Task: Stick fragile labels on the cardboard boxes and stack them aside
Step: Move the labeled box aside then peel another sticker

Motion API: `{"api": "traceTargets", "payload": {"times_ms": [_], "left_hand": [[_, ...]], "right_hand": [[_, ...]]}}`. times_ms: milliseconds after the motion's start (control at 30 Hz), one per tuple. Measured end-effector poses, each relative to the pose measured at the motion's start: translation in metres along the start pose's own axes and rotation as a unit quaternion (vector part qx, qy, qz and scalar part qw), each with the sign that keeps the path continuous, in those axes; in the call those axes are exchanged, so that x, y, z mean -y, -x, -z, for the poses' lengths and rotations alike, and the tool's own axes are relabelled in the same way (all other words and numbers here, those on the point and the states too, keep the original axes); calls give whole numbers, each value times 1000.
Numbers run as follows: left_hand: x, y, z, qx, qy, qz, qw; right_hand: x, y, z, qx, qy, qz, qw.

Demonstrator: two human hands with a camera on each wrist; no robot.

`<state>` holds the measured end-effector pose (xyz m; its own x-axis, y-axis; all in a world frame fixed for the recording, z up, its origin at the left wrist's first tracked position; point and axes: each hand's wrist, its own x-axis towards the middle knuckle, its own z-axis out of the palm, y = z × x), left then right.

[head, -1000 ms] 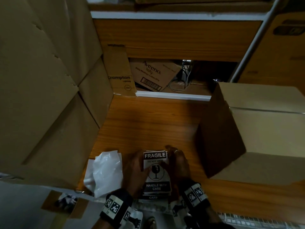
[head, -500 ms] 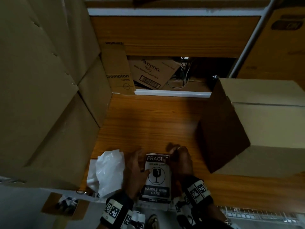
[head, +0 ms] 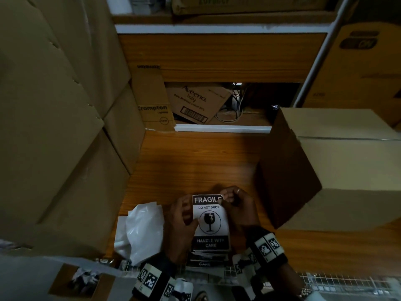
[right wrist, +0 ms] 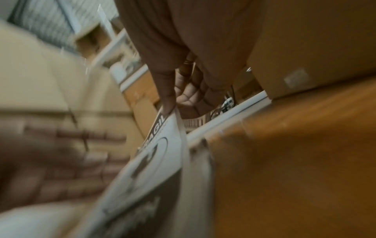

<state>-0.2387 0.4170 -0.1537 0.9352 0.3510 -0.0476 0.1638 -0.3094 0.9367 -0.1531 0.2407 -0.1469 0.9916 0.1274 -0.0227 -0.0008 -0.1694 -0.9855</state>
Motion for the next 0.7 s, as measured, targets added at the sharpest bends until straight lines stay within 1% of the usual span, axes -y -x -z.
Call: {"api": "traceTargets", "payload": {"times_ms": [100, 300, 367, 433, 533, 633, 700], "left_hand": [[-17, 3, 9, -10, -19, -12, 1000], [-74, 9, 14, 28, 97, -46, 994], [-89, 10, 11, 55, 118, -48, 990], [-102, 12, 6, 89, 114, -54, 988], [-115, 15, -6, 159, 100, -72, 980], [-129, 21, -23, 229, 103, -63, 966], [-140, 28, -36, 263, 101, -66, 957]], "right_hand": [[25, 12, 16, -2, -74, 13, 997], [62, 46, 51, 2, -97, 48, 994], [68, 57, 63, 12, -85, 67, 994], [70, 68, 75, 13, -67, 91, 994], [70, 78, 92, 12, -17, 134, 991], [75, 86, 109, -15, 13, 204, 979], [78, 92, 119, -43, 36, 233, 971]]}}
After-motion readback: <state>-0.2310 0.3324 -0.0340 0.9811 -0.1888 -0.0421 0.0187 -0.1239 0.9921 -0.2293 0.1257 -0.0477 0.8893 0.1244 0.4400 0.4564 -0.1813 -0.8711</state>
